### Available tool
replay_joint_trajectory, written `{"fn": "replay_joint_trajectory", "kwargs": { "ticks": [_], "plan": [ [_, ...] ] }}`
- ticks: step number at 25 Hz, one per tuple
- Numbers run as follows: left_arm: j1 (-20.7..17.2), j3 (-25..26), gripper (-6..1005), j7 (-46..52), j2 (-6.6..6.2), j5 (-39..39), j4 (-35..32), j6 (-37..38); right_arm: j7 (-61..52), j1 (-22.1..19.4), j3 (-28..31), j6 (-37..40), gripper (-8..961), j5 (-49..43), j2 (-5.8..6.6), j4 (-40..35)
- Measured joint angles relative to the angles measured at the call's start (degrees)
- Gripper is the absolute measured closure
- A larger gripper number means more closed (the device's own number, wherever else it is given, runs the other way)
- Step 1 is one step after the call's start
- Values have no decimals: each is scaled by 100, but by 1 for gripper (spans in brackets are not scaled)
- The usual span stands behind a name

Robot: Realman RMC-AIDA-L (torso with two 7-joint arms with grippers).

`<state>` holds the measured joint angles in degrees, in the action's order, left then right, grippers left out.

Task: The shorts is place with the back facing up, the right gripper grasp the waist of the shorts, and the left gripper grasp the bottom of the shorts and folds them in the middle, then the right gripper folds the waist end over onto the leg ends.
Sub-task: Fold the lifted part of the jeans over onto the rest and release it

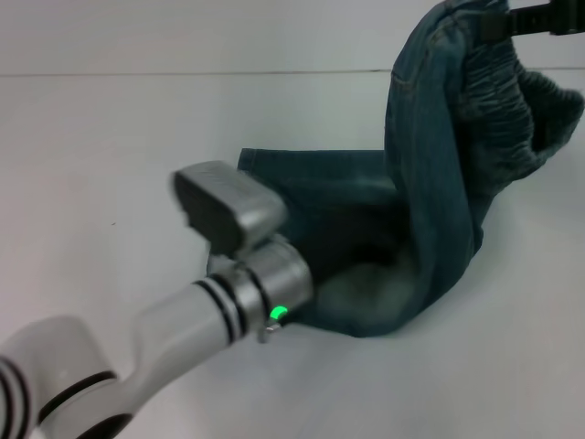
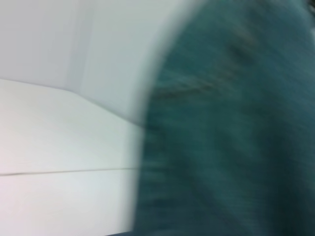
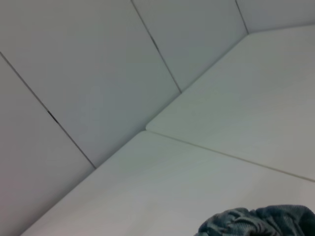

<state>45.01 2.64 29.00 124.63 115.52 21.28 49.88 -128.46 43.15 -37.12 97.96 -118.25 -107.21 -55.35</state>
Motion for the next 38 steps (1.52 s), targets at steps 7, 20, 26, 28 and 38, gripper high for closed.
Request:
{"fn": "replay_joint_trajectory", "kwargs": {
  "ticks": [7,20,26,28,38],
  "plan": [
    [-1085,740,904,135,-28,-18,-825,1434,279,287,-362,-351,818,-39,73,599],
    [-2017,2102,286,172,-50,-26,-1458,2277,701,1398,-1434,-879,817,-413,-210,1638],
    [-2106,2386,84,175,-46,-31,-1515,2269,737,1845,-1874,-1285,817,-655,-485,2081],
    [-2117,2446,52,176,-50,-31,-1531,2250,751,1942,-2030,-1407,817,-676,-580,2186],
    [-2124,2488,52,176,-54,-30,-1582,2226,753,2183,-2431,-1613,566,-1035,-909,2367]
  ]
}}
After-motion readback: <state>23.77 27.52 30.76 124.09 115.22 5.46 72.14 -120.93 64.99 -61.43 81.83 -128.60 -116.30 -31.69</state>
